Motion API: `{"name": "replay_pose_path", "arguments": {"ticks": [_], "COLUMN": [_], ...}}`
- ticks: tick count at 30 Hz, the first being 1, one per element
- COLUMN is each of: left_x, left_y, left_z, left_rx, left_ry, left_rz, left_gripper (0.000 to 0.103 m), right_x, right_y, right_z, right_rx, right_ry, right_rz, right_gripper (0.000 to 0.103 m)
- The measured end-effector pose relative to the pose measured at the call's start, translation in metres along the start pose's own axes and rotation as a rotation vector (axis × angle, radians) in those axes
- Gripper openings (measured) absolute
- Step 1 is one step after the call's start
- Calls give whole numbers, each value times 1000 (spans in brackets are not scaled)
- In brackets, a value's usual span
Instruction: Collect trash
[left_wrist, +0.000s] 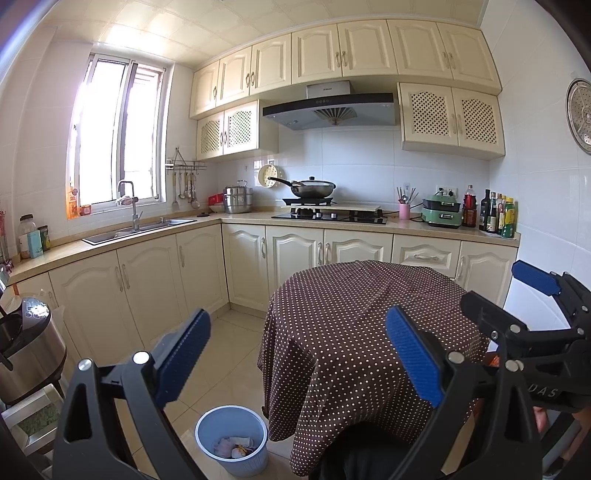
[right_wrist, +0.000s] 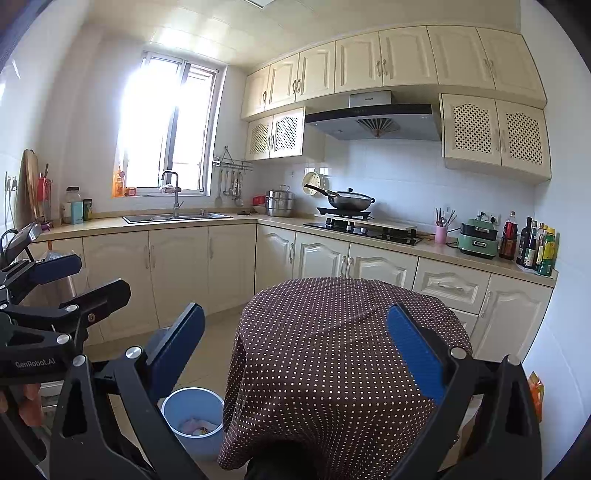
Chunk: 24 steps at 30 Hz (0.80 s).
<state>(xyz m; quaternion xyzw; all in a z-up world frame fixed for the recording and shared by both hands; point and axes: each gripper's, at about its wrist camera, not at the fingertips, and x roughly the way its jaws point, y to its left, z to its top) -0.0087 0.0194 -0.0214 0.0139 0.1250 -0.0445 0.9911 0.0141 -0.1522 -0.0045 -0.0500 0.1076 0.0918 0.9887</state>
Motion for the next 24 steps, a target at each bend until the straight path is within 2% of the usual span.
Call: {"name": "replay_pose_path", "arguments": {"ticks": [16, 24], "left_x": [58, 104], "left_y": [29, 41], "left_z": [0, -11], "left_rx": [-29, -56], "left_ry": [81, 172], "left_rz": [85, 105], "left_gripper": [94, 94], "right_x": [71, 130], "right_y": [-5, -39], "right_z": [-5, -15], "right_rx": [18, 49], "right_ry": [88, 196], "right_rz": [74, 71], "right_gripper": [96, 96]}}
